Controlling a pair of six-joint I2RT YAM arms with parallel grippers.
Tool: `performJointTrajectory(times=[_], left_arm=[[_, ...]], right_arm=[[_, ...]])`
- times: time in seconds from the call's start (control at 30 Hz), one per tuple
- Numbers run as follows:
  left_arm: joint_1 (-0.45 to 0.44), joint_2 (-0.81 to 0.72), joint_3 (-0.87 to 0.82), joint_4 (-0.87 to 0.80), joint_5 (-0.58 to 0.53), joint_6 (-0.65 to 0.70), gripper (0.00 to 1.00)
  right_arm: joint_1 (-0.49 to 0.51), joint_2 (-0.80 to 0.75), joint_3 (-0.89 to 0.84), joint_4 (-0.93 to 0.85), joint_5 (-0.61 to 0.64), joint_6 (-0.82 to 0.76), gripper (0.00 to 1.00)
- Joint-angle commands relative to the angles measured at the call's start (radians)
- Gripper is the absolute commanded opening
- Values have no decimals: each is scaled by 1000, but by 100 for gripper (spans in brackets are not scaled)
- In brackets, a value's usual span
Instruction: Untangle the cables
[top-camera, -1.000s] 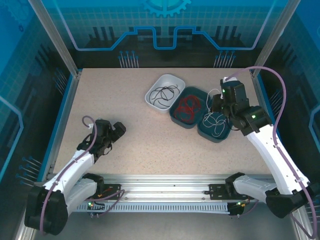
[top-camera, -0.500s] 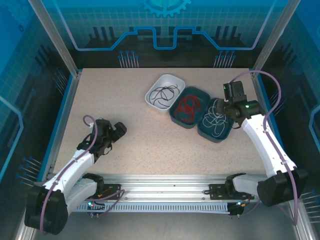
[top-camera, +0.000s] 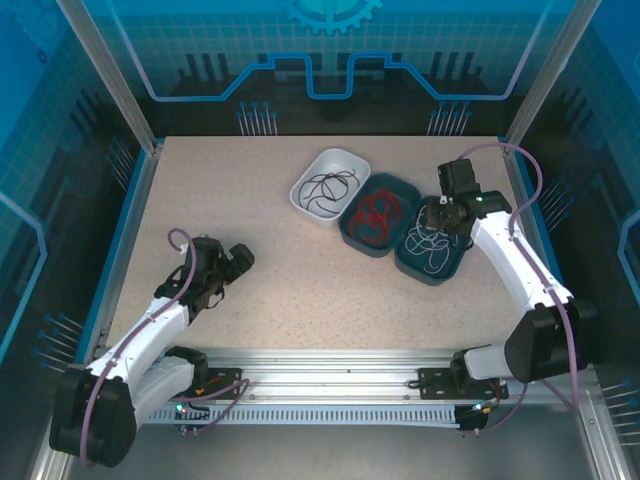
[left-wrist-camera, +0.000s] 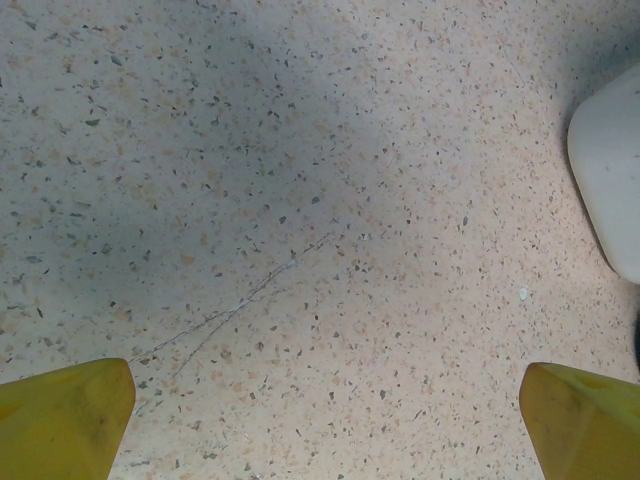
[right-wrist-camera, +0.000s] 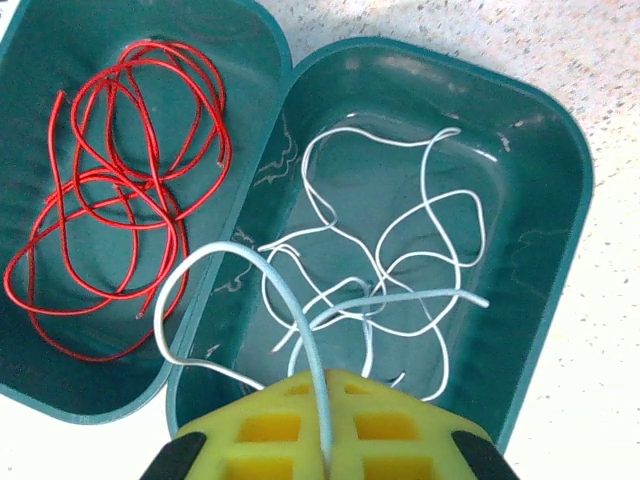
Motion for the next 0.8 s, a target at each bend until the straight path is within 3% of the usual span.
performJointTrajectory(times=[0.0, 0.77], left_arm=[[9, 12, 29, -3, 20, 21, 99], [9, 21, 45, -9, 114, 70, 99]], right_arm=[[-19, 37, 3, 20, -23, 1, 2], [-26, 211, 32, 68, -47, -14, 2]])
